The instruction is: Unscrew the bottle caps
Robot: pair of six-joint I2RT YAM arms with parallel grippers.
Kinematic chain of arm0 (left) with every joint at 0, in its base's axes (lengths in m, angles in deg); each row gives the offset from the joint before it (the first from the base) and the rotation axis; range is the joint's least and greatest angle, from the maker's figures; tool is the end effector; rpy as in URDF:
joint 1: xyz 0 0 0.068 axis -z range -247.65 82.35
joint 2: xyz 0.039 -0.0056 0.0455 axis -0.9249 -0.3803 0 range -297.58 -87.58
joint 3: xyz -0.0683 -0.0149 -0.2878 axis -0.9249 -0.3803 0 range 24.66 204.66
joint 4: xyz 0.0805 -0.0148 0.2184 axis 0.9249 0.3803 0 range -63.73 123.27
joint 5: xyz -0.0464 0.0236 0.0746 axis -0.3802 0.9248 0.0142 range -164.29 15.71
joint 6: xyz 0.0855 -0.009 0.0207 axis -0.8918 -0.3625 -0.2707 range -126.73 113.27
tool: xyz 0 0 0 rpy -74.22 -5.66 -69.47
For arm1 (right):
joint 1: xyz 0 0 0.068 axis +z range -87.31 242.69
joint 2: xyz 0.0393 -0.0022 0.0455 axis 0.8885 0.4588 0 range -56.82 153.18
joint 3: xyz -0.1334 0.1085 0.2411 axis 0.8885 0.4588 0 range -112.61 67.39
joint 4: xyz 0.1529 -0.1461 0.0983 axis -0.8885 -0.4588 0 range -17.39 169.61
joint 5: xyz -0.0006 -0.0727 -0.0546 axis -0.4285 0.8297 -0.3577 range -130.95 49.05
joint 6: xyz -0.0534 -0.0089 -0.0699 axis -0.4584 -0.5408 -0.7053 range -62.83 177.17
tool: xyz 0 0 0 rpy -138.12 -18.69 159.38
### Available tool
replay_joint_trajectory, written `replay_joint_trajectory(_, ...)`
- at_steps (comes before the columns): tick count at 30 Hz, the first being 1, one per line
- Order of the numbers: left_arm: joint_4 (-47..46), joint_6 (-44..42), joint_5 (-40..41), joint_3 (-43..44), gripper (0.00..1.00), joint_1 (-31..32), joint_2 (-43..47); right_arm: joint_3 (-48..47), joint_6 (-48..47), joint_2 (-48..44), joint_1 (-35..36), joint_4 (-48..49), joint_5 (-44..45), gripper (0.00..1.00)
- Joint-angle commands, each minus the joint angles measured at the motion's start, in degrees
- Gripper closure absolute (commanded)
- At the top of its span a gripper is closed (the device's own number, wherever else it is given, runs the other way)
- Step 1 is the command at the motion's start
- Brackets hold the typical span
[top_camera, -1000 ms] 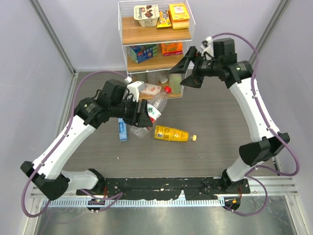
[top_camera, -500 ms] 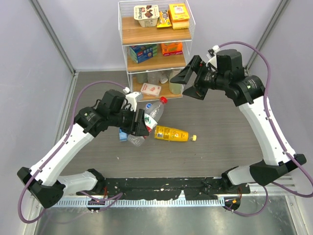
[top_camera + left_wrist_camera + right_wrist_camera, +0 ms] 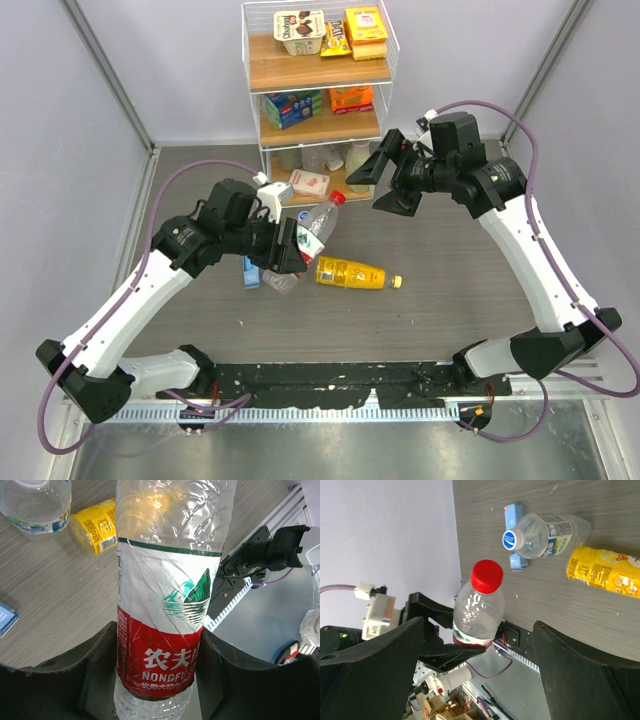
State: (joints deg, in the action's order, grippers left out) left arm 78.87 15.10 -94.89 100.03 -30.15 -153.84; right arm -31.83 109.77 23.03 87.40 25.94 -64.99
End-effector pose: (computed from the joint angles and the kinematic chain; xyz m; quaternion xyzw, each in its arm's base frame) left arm 0.1526 -0.1519 0.3688 0.1931 0.8859 -0.3350 0.2563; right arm 0.2339 0.1430 0.4427 0.1139 0.8628 0.4292 0.2418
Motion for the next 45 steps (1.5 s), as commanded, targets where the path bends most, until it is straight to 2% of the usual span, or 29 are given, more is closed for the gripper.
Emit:
replay_joint_trajectory(1, -0.31, -3.1, -0.24, 1.97, 0.73, 0.21, 1.74, 0.78, 0.84, 0.47, 1.3, 3.75, 0.56, 0.07)
replay_joint_trajectory(5, -1.27, -3.98, -0.14, -1.1, 0.73, 0.21, 3.76, -3.6, -0.56, 4.6, 3.85, 2.08, 2.22, 0.07)
replay_joint_trajectory(10, -0.92, -4.42, -0.85, -1.98, 0.82, 0.21, 4.39, -3.96, 0.22, 6.54, 6.75, 2.16, 4.69, 0.07)
replay_joint_trajectory(13, -0.48, -4.86, -0.67, -1.72, 0.83, 0.12, 4.38, -2.83, 1.01, 7.16, 7.54, 3.48, 4.61, 0.09)
replay_joint_trajectory(16, -1.26, -4.34, -0.32, -2.95, 0.83, 0.21, 4.82, -1.77, 1.81, 8.47, 7.9, 6.03, 3.12, 0.15)
replay_joint_trajectory(20, -3.2, -2.41, -0.32, -3.92, 0.85, 0.12, 4.74, -3.87, 0.66, 10.67, 7.99, 3.67, 3.11, 0.28)
replay_joint_trajectory(27, -4.08, 0.32, 0.65, -1.99, 0.9, 0.21, 4.12, -3.0, 0.49, 9.8, 7.99, 3.4, 5.13, 0.35)
replay_joint_trajectory(32, -3.73, 3.39, 1.0, -0.58, 0.92, 0.21, 3.16, -3.17, 1.45, 9.7, 7.99, 3.92, 5.58, 0.46)
replay_joint_trajectory(37, -3.64, 7.09, 1.52, 0.56, 0.98, 1.0, 1.14, -2.3, 1.54, 7.52, 8.07, 4.63, 7.67, 0.49)
replay_joint_trajectory(45, -4.26, 11.31, 6.53, 0.56, 0.98, 4.42, 2.19, -2.47, 1.45, 6.89, 8.07, 6.56, 8.56, 0.5)
